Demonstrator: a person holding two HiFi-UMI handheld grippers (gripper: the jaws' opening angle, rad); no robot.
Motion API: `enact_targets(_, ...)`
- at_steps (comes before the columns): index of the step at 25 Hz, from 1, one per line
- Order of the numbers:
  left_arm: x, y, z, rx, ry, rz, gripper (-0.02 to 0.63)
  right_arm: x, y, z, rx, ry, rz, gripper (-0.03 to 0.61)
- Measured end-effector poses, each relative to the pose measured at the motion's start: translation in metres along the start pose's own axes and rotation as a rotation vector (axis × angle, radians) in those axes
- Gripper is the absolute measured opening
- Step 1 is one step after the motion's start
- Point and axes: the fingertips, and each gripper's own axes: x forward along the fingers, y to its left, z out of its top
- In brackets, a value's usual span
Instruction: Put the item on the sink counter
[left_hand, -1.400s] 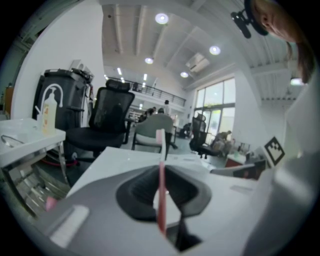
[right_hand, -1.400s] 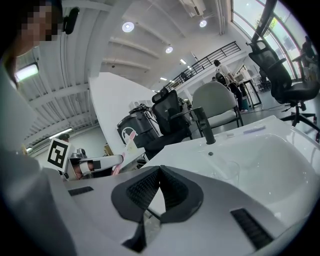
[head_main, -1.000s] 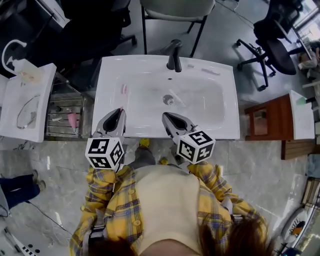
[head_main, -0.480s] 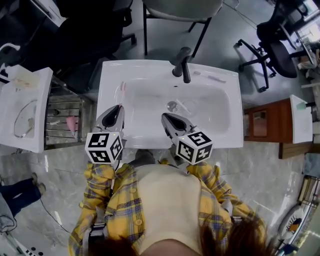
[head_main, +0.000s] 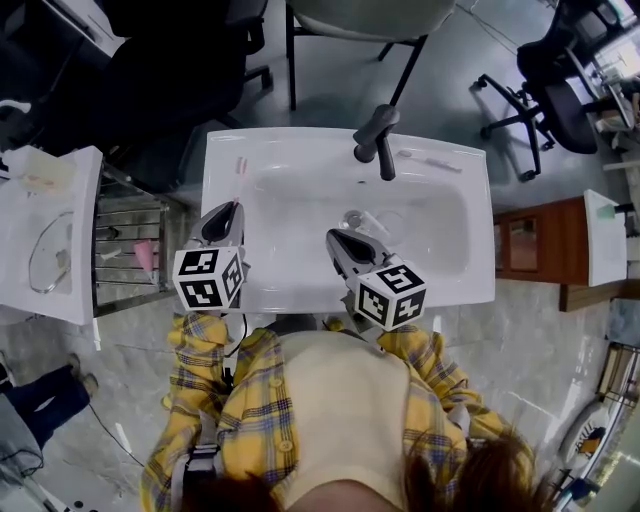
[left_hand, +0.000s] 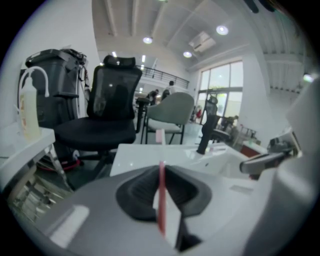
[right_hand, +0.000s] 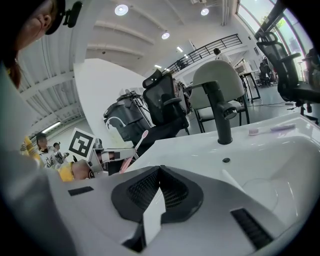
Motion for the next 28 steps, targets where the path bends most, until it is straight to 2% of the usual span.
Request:
enact_targets(18,0.062,0.044,-0.012,0.111,0.162,0.086,0.04,0.02,-0.009,-0.009,0.04,0.049,-0.048,0.012)
enact_targets(28,0.078,0.046,-0.013,0.139,0.197,0.064,0.041,0.025,-0.011,-0.009,0.053,0.045,-0.069,0.012)
